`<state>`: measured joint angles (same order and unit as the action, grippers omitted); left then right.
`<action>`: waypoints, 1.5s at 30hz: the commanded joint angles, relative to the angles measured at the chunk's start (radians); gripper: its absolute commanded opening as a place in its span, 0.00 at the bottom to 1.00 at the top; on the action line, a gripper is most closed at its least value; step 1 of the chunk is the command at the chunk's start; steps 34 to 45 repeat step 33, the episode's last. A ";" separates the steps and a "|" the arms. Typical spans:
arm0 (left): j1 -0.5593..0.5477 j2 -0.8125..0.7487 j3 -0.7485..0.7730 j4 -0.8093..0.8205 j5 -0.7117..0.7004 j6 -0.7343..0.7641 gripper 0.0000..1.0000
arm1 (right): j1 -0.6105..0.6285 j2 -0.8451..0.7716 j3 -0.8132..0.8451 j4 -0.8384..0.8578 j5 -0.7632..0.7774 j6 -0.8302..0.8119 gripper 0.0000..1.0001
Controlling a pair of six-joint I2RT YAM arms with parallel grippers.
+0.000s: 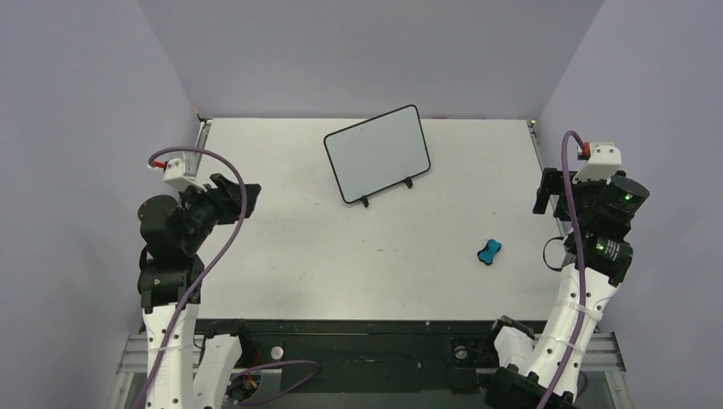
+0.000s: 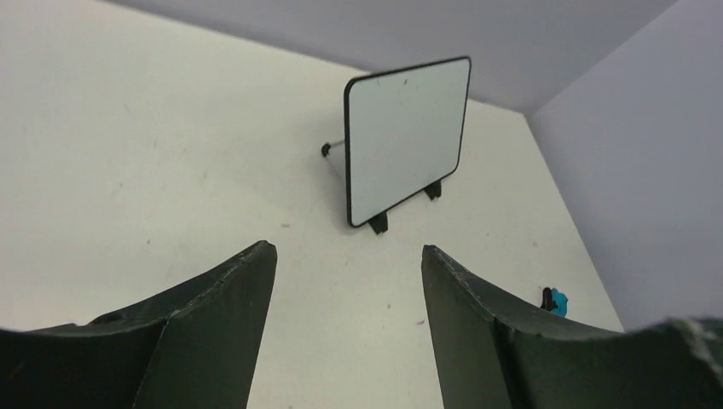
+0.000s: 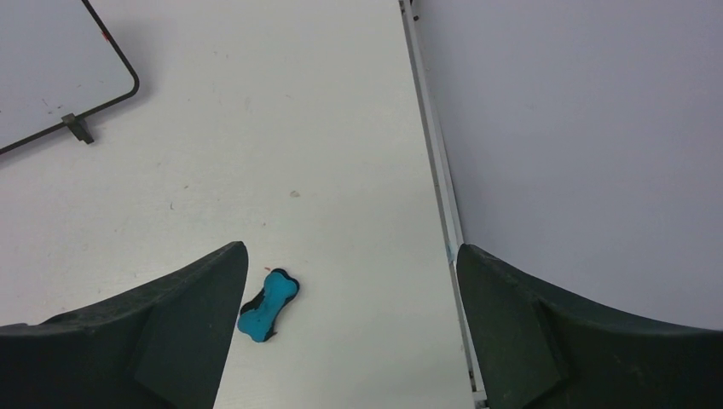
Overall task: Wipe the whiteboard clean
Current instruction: Reset both arms
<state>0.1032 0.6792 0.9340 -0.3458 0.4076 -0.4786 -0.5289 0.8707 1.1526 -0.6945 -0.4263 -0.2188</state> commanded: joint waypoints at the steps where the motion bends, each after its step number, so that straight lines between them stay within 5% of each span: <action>1: -0.028 -0.018 0.105 -0.226 -0.091 0.073 0.61 | -0.001 -0.011 0.037 -0.029 -0.008 0.066 0.89; 45: -0.080 -0.065 0.034 -0.211 -0.170 0.044 0.76 | 0.000 -0.123 -0.086 0.039 -0.036 0.107 0.91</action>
